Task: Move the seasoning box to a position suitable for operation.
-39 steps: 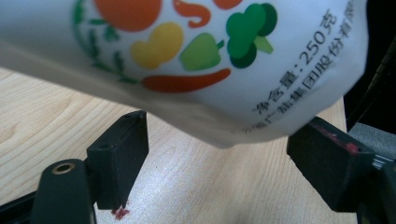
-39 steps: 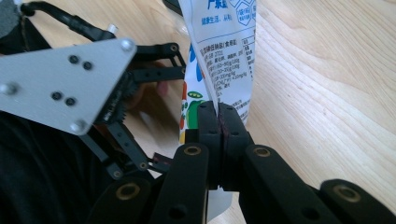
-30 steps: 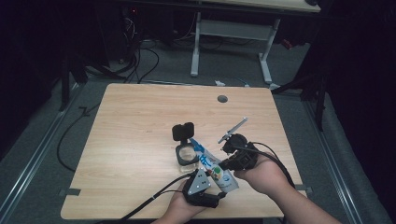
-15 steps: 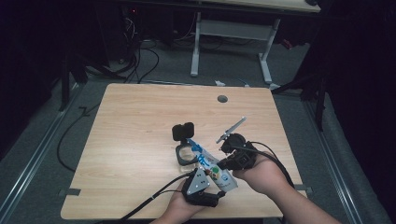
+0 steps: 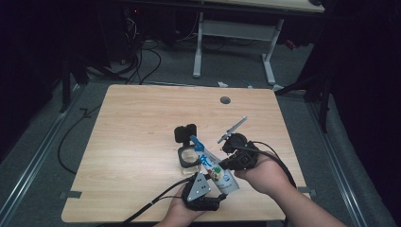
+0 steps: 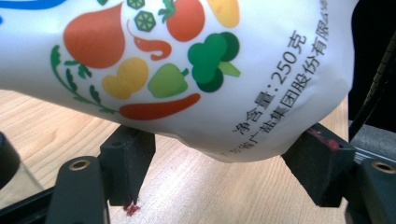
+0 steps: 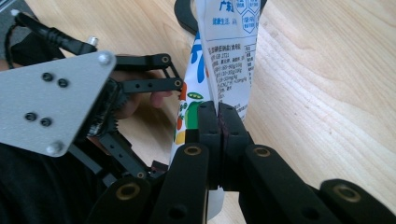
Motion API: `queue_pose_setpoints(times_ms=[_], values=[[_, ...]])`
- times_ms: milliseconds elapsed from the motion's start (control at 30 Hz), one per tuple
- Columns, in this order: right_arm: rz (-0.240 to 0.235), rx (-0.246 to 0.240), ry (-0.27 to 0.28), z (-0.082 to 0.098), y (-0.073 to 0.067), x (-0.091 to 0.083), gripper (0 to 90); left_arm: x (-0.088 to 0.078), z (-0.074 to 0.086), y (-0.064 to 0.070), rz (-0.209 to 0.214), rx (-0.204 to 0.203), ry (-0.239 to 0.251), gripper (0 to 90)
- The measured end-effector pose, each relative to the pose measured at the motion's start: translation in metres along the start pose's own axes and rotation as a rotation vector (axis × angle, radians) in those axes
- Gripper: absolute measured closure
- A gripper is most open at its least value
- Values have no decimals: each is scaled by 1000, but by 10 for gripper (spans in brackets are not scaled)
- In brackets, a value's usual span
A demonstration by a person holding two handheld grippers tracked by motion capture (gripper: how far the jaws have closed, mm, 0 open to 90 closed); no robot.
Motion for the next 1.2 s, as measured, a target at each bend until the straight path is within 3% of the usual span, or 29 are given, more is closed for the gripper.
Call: queue_pose_setpoints(times_ms=[500, 1200], values=[[-3, -47, -24, -14, -2, 10, 900, -9, -1, -7, -46, 1, 5, 313], [32, -70, -46, -23, 6, 18, 900, -9, -3, -9, -57, 28, 9, 354]])
Point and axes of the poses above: each handheld gripper's, and its own axes: x roughly forward along the jaws, z roughly out of its underside, y roughly to its right, the point moved 10 cm from there along x, roughly forward along the jaws, and after that the axes turned 2 degrees about -x, right-handed, at the moved point
